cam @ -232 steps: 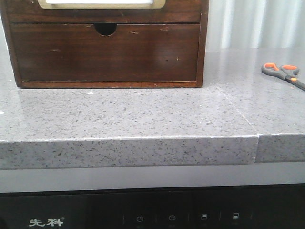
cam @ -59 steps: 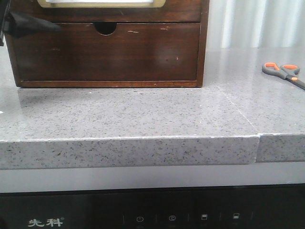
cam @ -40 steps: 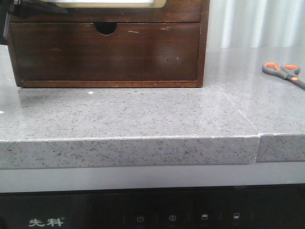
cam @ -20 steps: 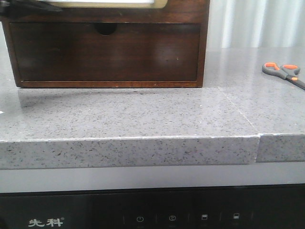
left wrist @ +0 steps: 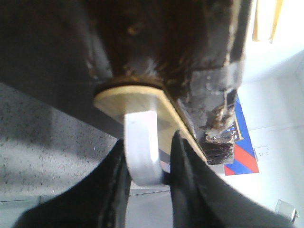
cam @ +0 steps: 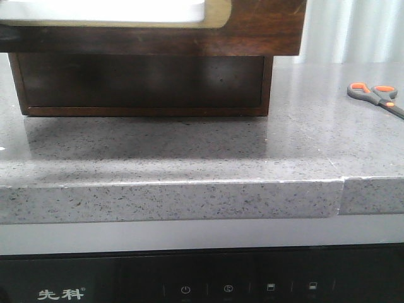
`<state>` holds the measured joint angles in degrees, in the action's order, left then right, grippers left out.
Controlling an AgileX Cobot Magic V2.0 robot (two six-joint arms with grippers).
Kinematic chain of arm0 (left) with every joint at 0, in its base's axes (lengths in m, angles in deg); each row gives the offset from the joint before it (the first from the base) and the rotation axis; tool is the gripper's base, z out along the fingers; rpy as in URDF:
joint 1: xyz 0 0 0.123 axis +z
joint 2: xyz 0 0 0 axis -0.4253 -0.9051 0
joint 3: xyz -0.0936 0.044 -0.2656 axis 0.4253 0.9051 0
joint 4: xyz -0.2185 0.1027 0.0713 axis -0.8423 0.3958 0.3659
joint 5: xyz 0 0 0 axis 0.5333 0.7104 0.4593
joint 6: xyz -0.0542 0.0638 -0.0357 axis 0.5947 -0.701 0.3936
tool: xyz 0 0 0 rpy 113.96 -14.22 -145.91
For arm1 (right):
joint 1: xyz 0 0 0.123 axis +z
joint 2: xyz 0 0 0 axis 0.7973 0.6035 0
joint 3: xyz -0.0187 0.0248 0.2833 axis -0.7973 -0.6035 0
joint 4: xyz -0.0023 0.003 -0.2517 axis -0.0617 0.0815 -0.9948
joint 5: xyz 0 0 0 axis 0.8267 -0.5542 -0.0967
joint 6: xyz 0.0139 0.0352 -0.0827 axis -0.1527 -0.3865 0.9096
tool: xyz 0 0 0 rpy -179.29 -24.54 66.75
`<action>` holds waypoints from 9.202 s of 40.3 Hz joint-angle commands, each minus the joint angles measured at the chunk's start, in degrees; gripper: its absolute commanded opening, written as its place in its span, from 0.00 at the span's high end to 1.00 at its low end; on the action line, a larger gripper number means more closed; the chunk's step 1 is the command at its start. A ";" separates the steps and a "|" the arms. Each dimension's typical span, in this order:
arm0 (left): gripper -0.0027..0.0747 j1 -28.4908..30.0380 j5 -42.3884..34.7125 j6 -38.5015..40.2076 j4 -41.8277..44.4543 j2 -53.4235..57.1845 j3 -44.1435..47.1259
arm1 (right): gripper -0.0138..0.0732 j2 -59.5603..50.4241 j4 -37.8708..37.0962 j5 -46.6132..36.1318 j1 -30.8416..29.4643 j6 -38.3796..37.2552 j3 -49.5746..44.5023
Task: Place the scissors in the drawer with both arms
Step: 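Pull the drawer open toward the robot with the left gripper, then lower the right gripper onto the grey-orange scissors and grasp them, then carry the scissors with the right gripper over the open drawer, then lower the scissors into the drawer and open the right gripper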
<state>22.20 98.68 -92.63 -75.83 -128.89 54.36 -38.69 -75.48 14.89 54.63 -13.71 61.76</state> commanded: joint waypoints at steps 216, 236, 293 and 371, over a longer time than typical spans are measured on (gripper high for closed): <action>0.33 -39.09 4.37 44.70 103.56 20.84 -39.99 | 0.75 56.24 9.00 35.40 -3.58 9.14 73.41; 0.33 -39.09 4.37 44.70 103.56 20.84 -39.99 | 0.75 38.70 10.52 32.20 6.61 15.08 73.41; 0.33 -39.09 4.37 44.70 103.56 20.84 -39.99 | 0.72 66.73 3.68 29.24 37.34 45.25 80.40; 0.33 -39.09 4.37 44.70 103.56 20.84 -39.99 | 0.44 -4.51 3.54 11.16 36.71 1.79 19.49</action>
<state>-16.48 107.51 -48.53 28.08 -107.12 15.91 -40.45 -72.01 30.45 91.72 -11.91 81.64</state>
